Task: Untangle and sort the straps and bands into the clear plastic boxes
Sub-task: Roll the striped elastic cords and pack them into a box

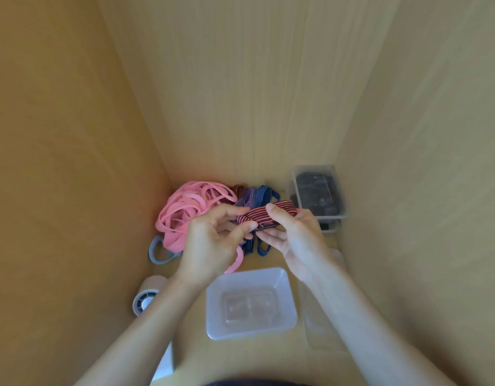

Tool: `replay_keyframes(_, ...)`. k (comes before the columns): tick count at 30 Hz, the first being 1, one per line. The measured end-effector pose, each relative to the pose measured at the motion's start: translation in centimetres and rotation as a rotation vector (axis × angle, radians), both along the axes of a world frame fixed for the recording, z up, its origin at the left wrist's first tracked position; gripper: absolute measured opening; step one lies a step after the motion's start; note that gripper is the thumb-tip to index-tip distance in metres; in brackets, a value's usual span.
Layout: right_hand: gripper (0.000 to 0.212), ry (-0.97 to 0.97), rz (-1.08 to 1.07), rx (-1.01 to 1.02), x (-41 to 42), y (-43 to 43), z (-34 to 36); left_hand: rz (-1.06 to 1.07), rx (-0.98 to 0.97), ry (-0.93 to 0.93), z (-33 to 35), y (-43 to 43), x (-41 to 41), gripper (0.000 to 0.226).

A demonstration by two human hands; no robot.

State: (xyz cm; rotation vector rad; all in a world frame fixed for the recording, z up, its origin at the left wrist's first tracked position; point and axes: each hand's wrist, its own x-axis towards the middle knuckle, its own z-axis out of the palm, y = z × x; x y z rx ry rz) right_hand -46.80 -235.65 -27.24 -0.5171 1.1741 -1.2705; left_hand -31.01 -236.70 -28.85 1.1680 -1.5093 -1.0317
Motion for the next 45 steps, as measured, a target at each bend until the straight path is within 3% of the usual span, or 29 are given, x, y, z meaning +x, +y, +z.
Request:
replay_keyframes(7,0.02,0.047,0.017,0.091,1.7,1.4,-1.1,-0.031,-0.179,-0.337,-1.8,2.1,2.5,0.028)
replay_keyframes(12,0.025,0.329,-0.005,0.126,2.8,3.1,-4.8,-0.075,-0.153,-0.464,-4.1,3.6,4.8,0.035)
replay_keyframes(16,0.035,0.621,0.135,0.116,2.6,4.1,-6.6,-0.053,-0.14,-0.57,-5.2,4.8,5.5,0.035)
replay_keyframes(19,0.028,0.8,0.275,0.111,2.0,5.0,-6.9,-0.003,-0.153,-0.698,-6.2,5.7,6.2,0.033)
replay_keyframes(25,0.02,0.995,0.404,0.098,1.7,6.2,-9.5,-0.059,-0.071,-0.7,-7.7,6.0,6.7,0.032)
replay_keyframes(27,0.015,1.012,0.365,0.105,1.9,6.3,-9.9,-0.086,-0.046,-0.711,-8.0,6.0,6.6,0.031)
replay_keyframes(31,0.027,1.024,0.337,0.14,2.5,6.9,-10.6,-0.116,-0.039,-0.742,-8.2,6.2,6.6,0.029)
replay_keyframes(36,0.016,1.121,0.411,0.136,2.6,7.0,-11.3,-0.148,-0.098,-0.761,-8.2,6.2,6.1,0.022)
replay_keyframes(45,0.019,1.088,0.345,0.155,2.2,6.9,-12.3,-0.171,-0.112,-1.03,-7.4,5.2,4.2,0.015)
